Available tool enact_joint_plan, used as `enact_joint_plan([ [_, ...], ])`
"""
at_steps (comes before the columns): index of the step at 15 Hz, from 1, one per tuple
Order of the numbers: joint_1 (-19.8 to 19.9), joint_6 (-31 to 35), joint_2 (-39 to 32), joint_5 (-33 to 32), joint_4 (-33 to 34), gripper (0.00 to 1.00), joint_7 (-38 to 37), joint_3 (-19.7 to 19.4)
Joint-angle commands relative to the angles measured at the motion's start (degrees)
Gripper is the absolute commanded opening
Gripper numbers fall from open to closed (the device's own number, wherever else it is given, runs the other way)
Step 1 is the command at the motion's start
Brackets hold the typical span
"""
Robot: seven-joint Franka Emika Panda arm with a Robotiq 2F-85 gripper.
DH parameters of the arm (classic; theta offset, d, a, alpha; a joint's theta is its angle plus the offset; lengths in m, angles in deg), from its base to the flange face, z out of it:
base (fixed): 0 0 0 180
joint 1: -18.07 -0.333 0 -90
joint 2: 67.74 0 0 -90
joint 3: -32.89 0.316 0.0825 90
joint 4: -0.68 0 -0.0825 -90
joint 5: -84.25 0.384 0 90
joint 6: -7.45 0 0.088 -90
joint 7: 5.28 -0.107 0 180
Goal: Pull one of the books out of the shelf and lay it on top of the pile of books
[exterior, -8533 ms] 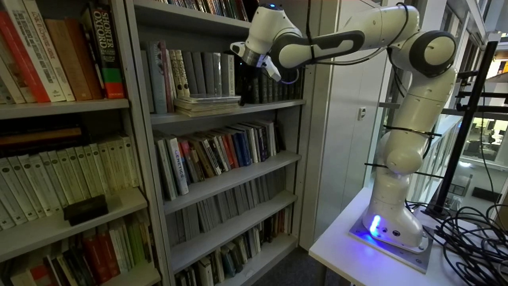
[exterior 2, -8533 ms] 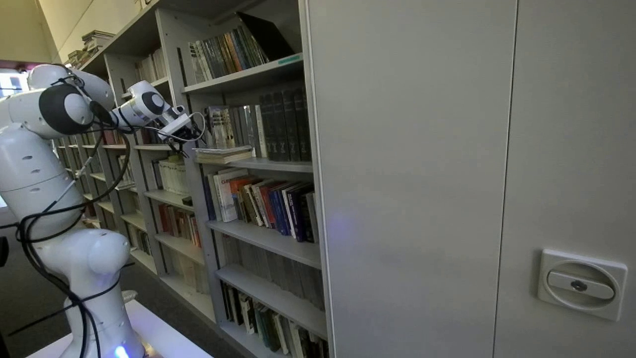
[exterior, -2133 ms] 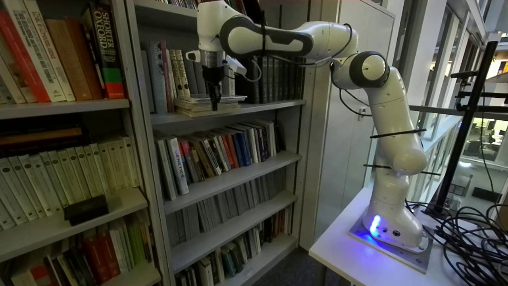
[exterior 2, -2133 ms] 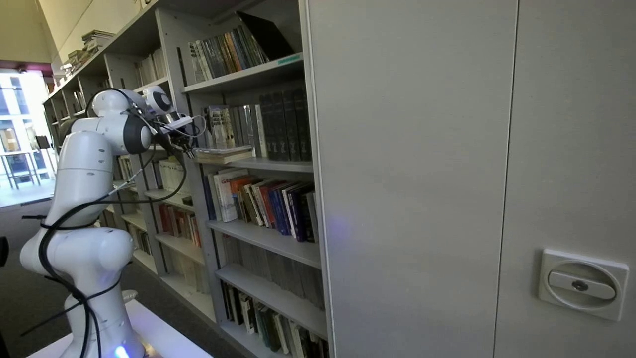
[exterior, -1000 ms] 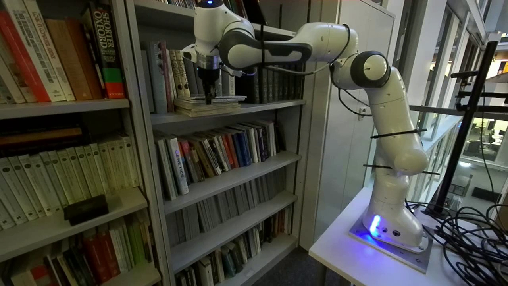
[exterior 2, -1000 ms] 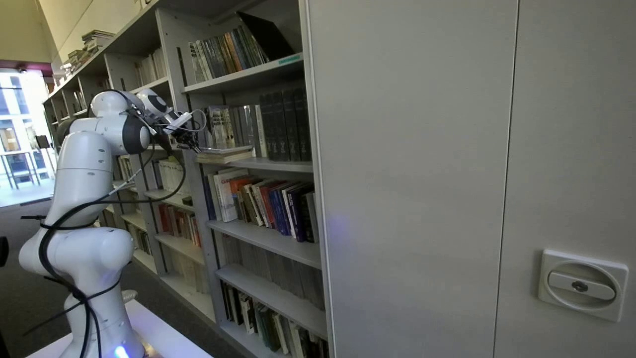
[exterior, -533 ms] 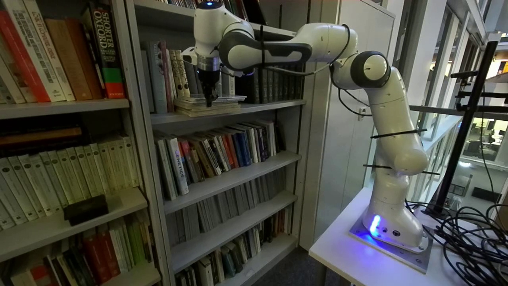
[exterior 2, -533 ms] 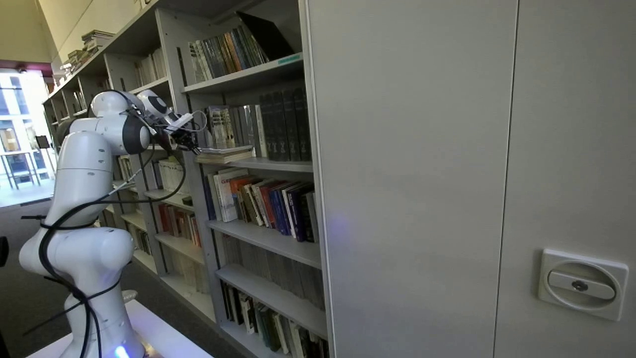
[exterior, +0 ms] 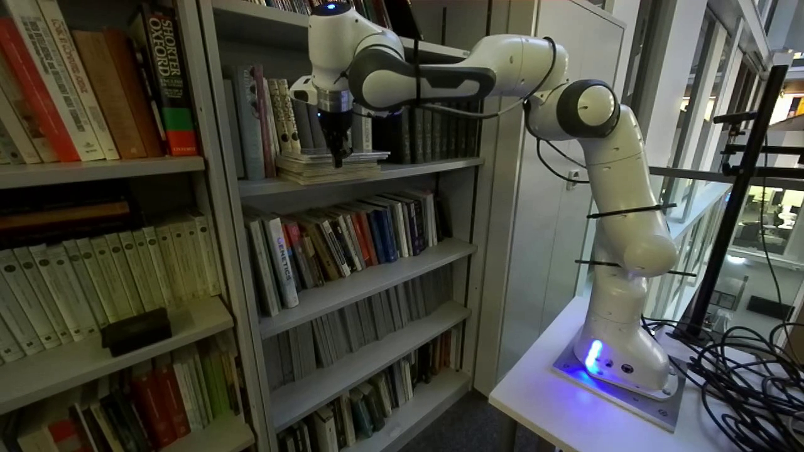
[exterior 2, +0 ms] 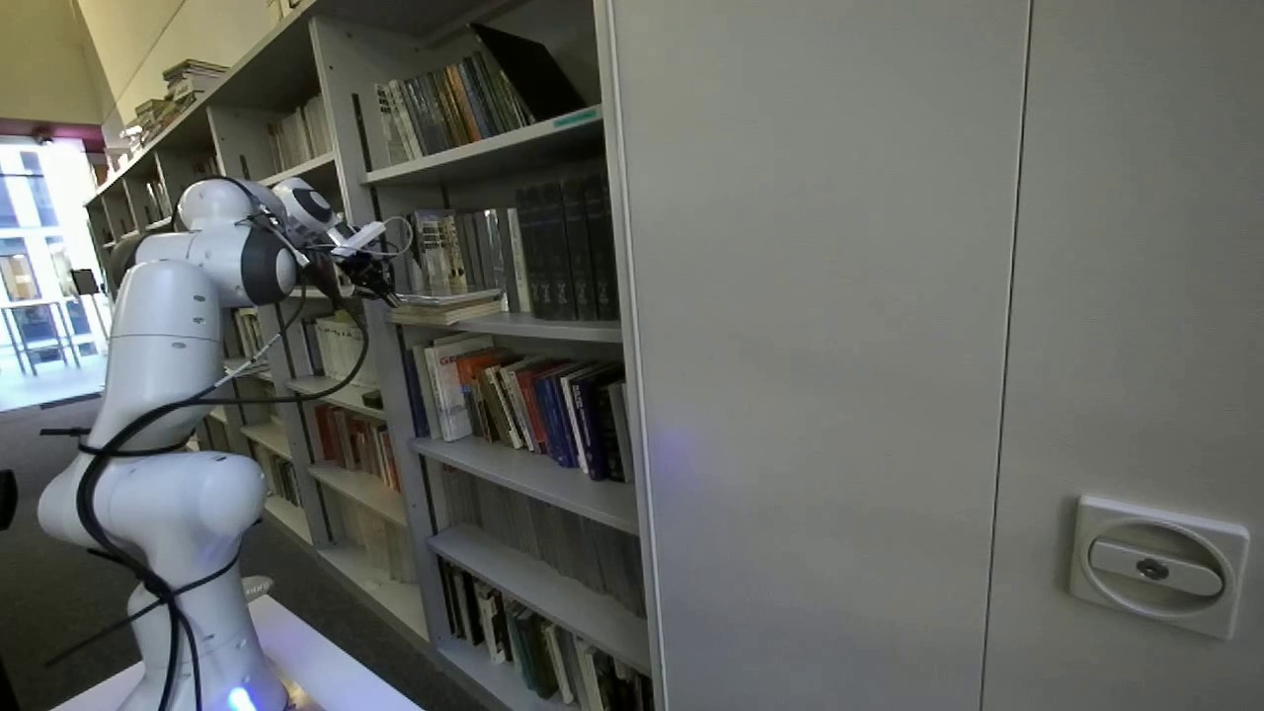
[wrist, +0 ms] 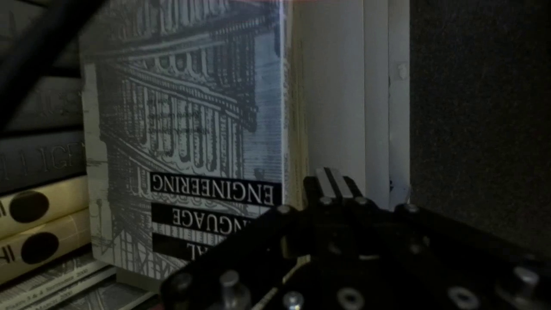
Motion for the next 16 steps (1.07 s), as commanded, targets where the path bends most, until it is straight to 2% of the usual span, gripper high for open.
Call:
enact_joint_plan([
  [1, 0.3, -4.1, 2.7, -2.9, -0.4, 0.0, 0.5, -1.4],
  [11, 0.2, -7.2, 4.0, -4.2, 0.7, 0.0, 0.3, -3.7],
  [16, 0.3, -13.3, 3.2, -2.7, 2.7, 0.0, 1.7, -3.0],
])
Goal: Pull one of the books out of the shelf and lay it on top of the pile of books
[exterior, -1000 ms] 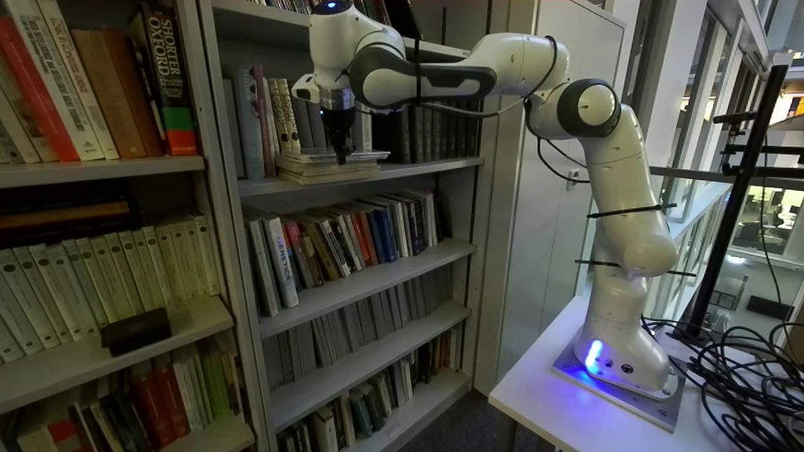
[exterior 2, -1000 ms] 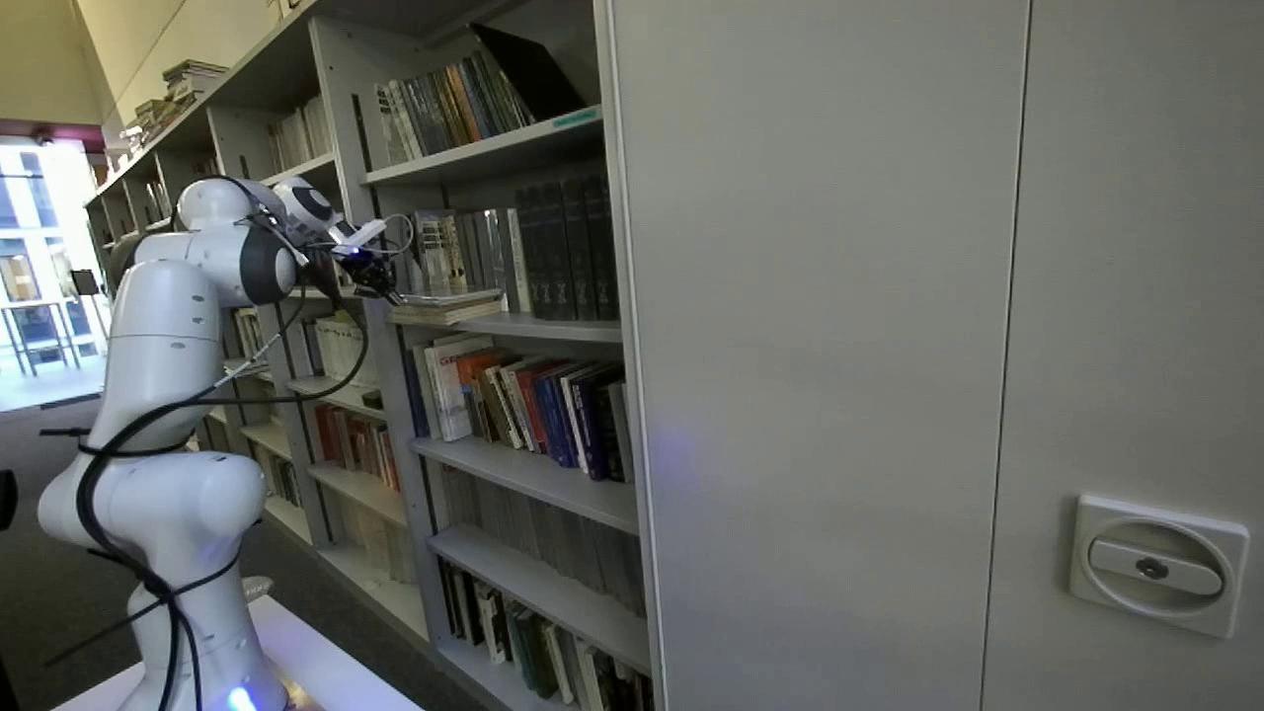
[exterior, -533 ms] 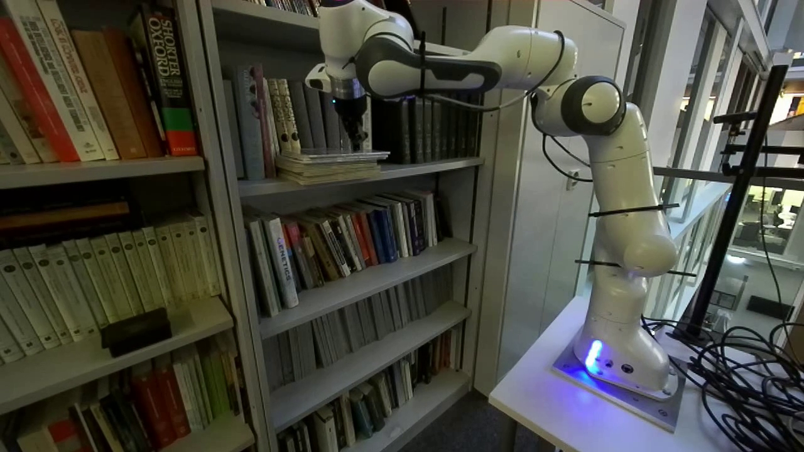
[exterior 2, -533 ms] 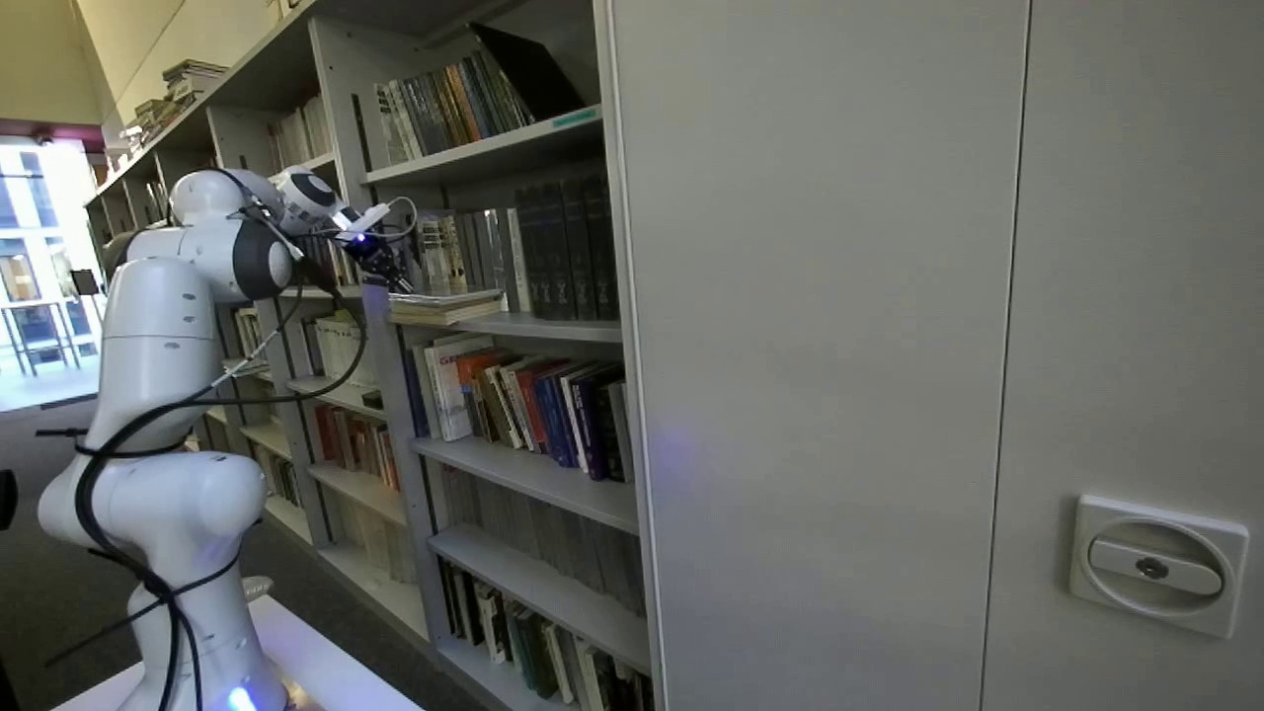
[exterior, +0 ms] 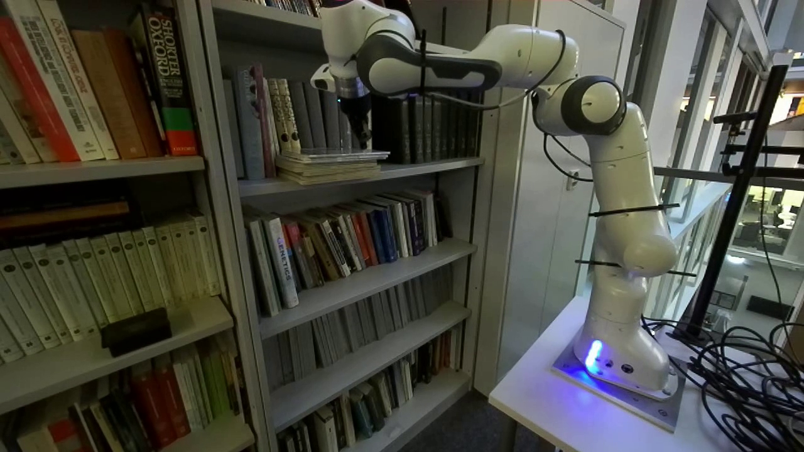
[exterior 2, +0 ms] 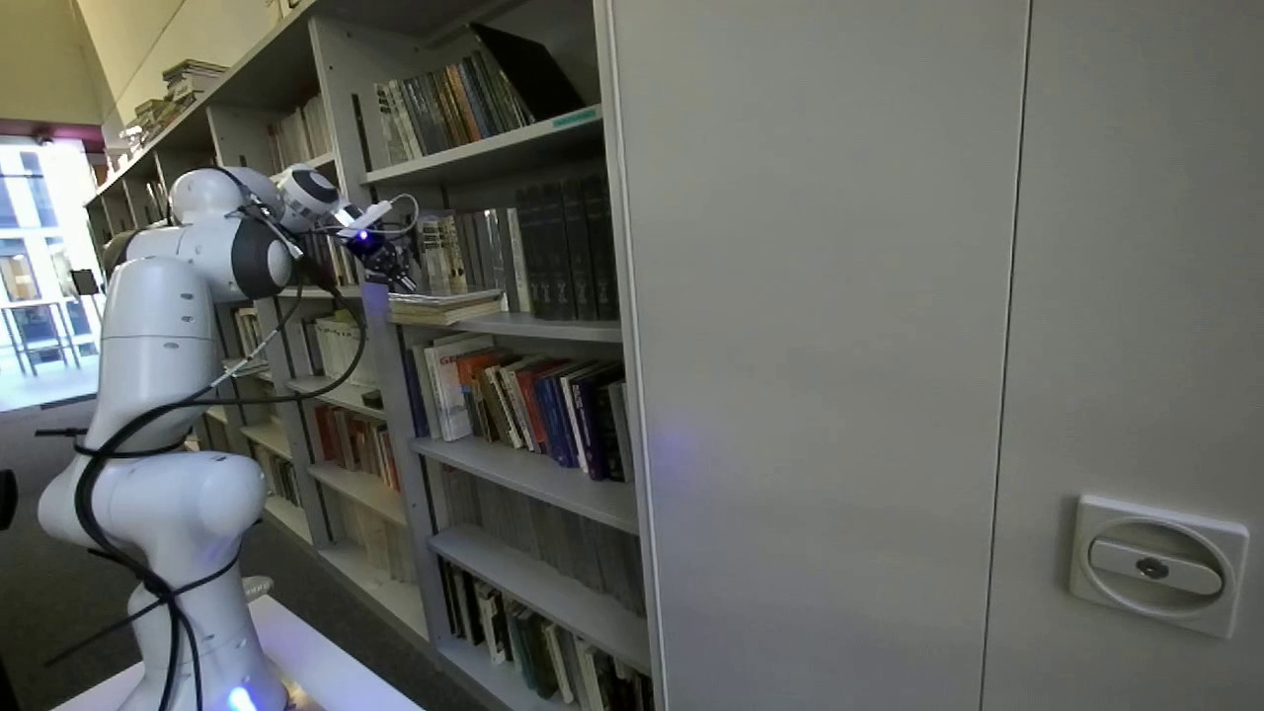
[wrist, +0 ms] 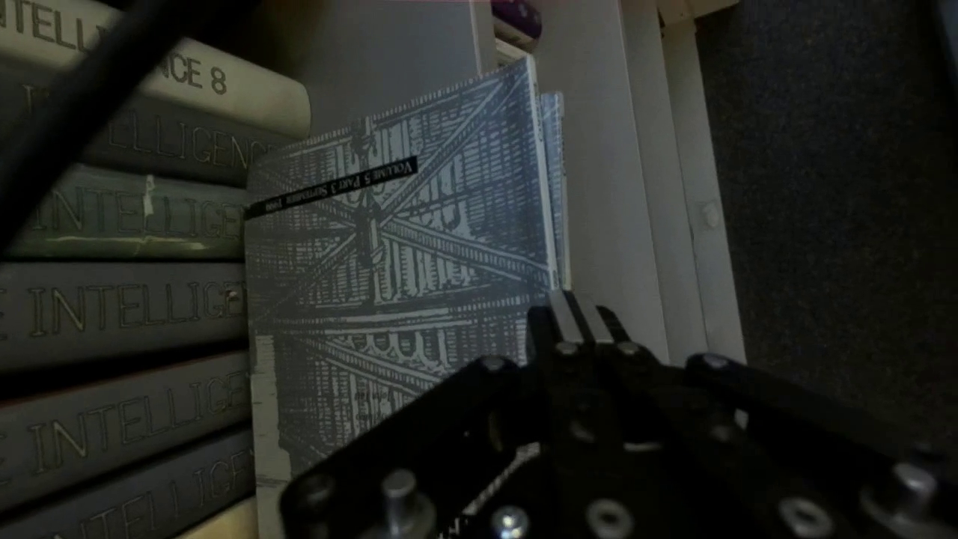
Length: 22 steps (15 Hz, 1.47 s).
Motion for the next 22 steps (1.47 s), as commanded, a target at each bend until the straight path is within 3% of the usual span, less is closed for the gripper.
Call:
enact_joint_plan([
  [1, 0.2, -6.3, 0.1, 0.8, 2.1, 0.0, 1.9, 0.8],
  [6, 0.1, -11.0, -1.1, 1.5, 3.6, 0.0, 1.3, 1.4],
  [17, 1.4, 0.0, -4.2, 3.4, 4.3, 0.0, -0.8, 0.9],
  [22, 0.6, 1.9, -3.2, -1.1, 2.7, 0.0, -2.1, 0.2],
])
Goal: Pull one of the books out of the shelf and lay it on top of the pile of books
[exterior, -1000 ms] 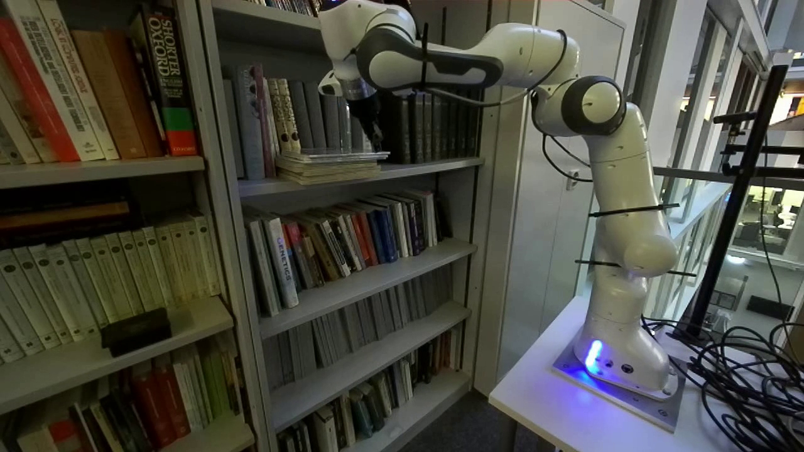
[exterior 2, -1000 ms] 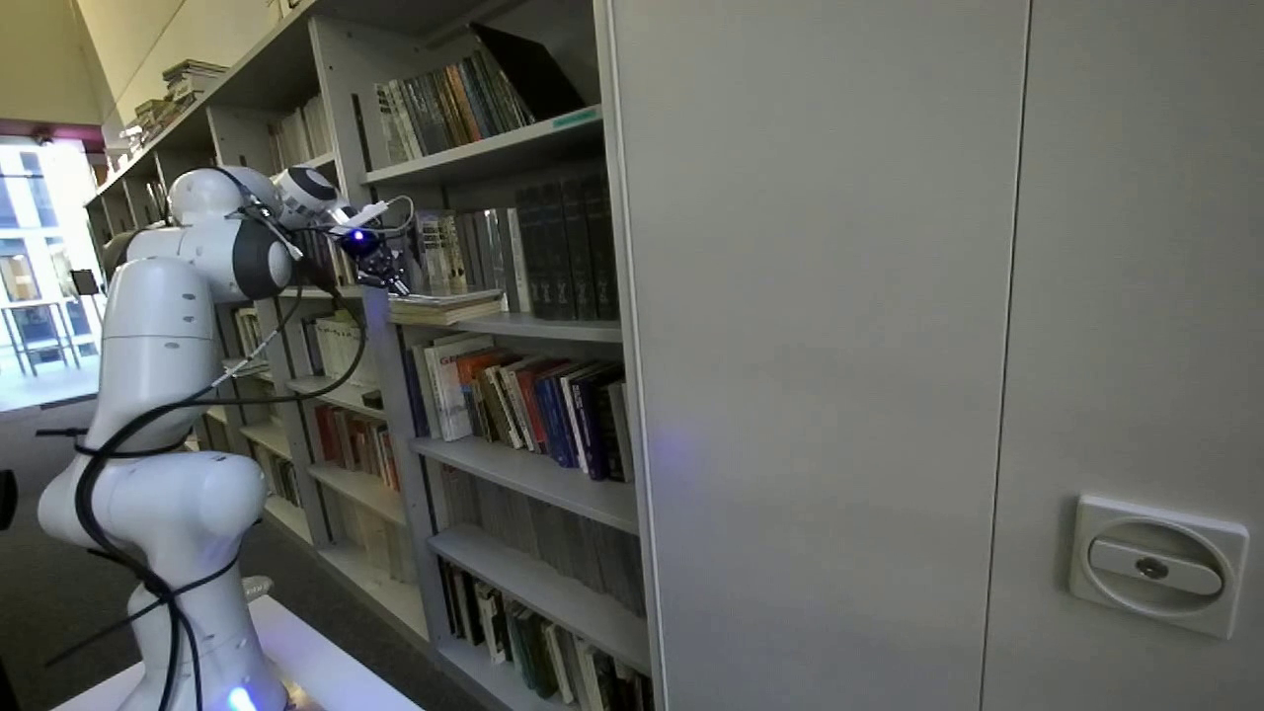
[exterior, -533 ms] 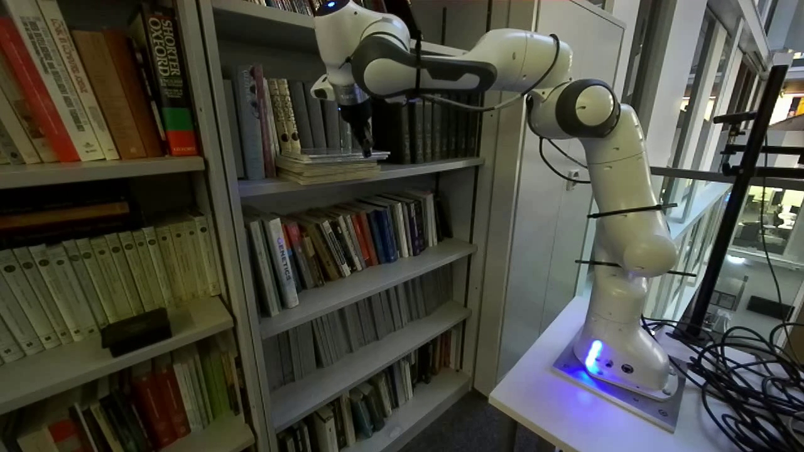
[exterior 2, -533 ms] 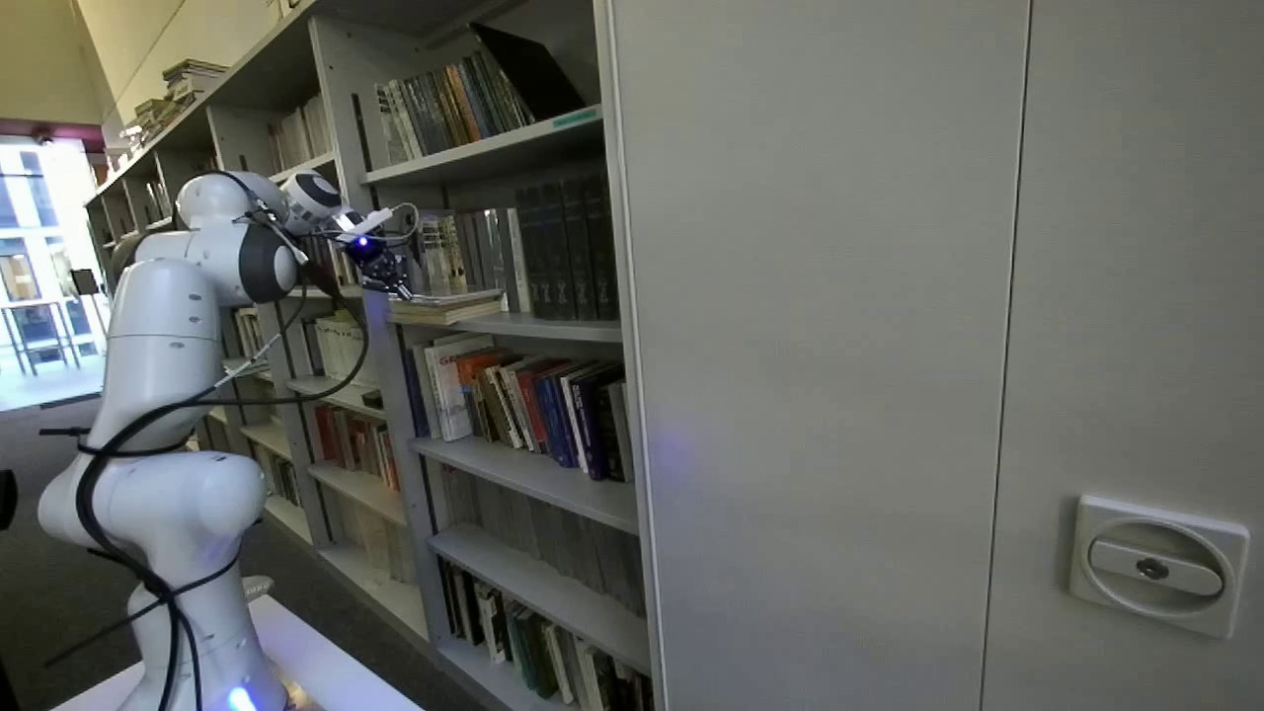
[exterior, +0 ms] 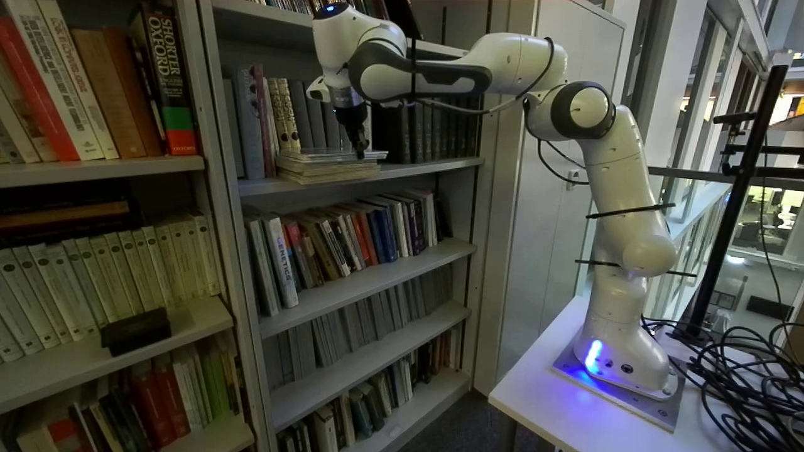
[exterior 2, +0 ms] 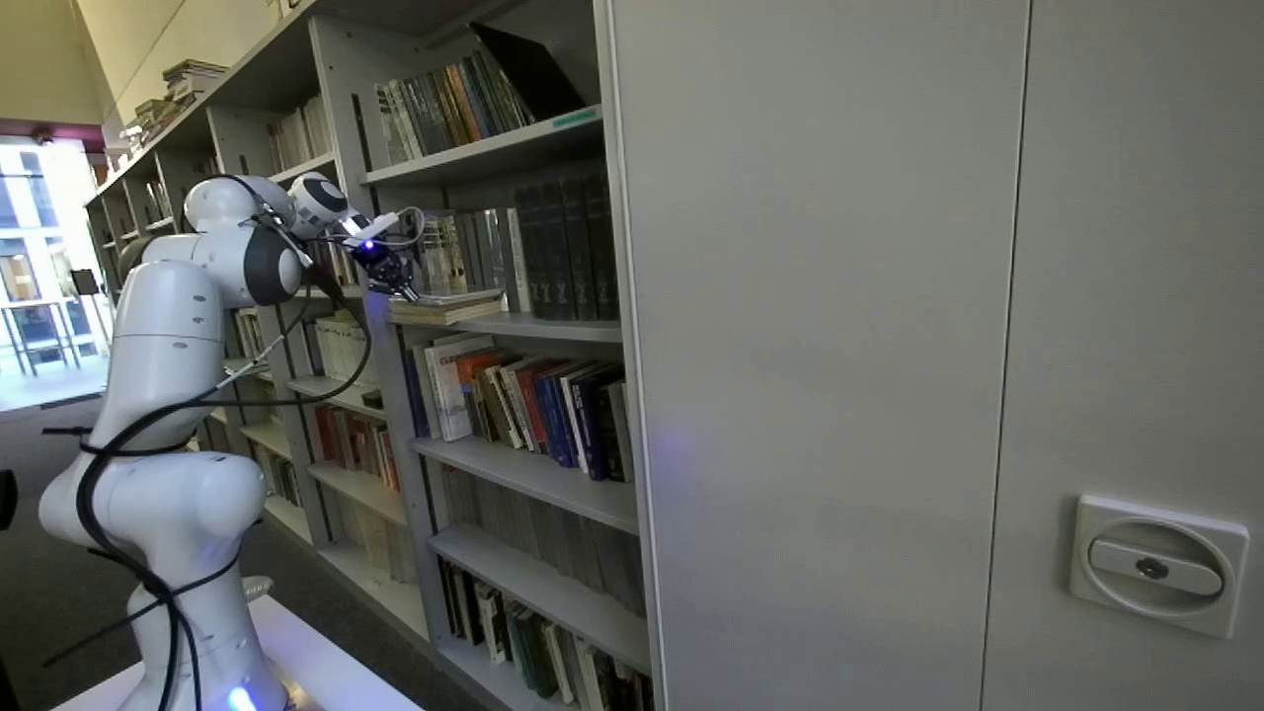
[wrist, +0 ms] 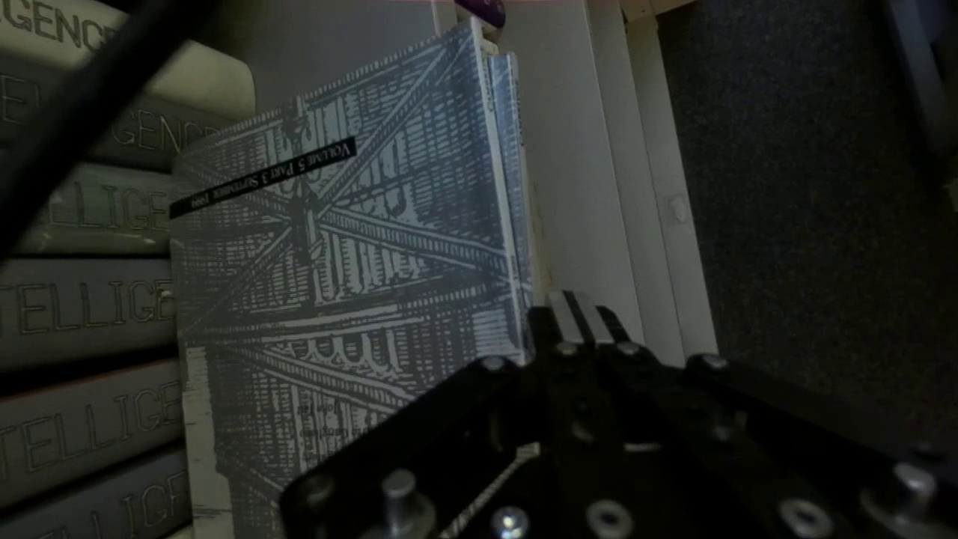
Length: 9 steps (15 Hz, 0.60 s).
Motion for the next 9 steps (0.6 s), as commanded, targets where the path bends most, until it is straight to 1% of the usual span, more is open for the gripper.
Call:
enact_joint_plan([
  [1, -0.3, 3.7, 0.6, -4.0, -0.3, 0.0, -2.0, -0.8],
  [6, -1.3, 3.9, 1.1, -8.1, -0.6, 0.0, -6.1, -0.8],
  [8, -1.4, 3.5, 1.1, -8.3, -0.5, 0.0, -6.8, -0.5],
  [9, -1.2, 2.9, 1.1, -7.2, -0.5, 0.0, -6.4, -0.3],
])
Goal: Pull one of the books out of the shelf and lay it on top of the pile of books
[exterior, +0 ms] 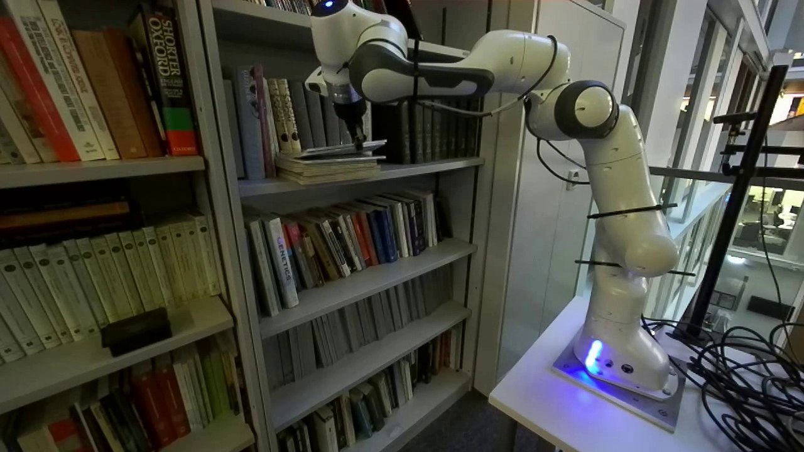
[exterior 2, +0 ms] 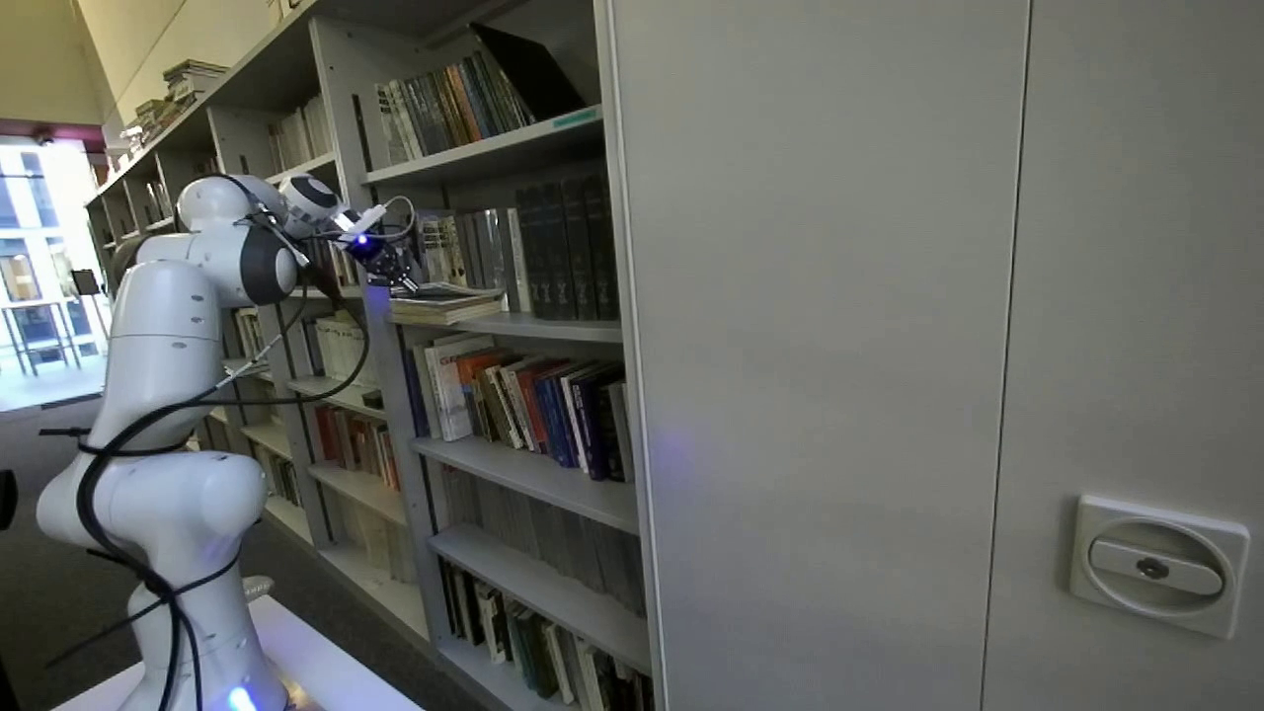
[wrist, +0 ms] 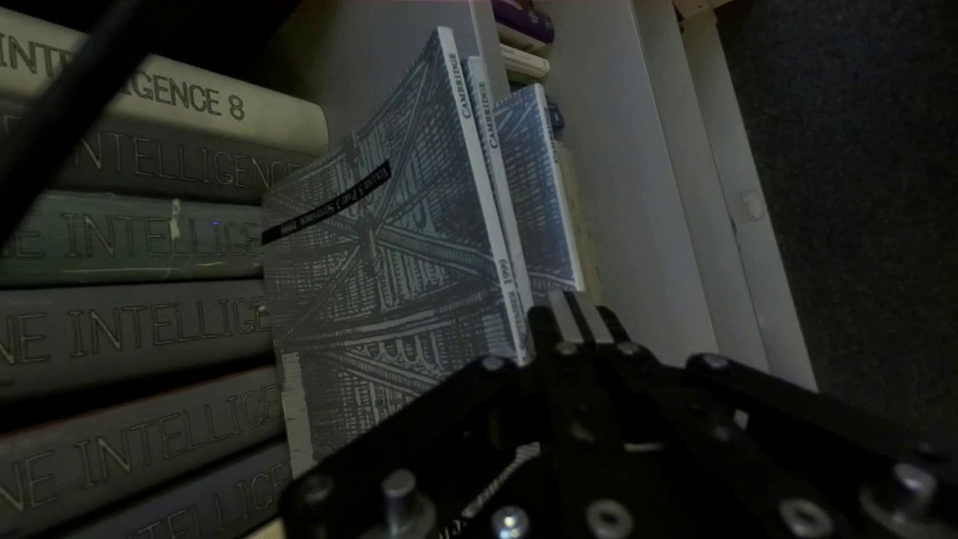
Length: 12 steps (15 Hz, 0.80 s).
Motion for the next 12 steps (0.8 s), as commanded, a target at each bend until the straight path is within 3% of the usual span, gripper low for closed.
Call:
enact_joint_plan([
  [1, 1.3, 0.7, 0.2, 2.8, 0.4, 0.0, 2.2, 0.5],
  [8, 3.2, -1.0, 1.2, 28.0, 0.6, 0.0, 3.8, 3.3],
  [12, 4.0, -6.3, 3.1, 42.4, 0.6, 0.0, 0.4, 3.7],
])
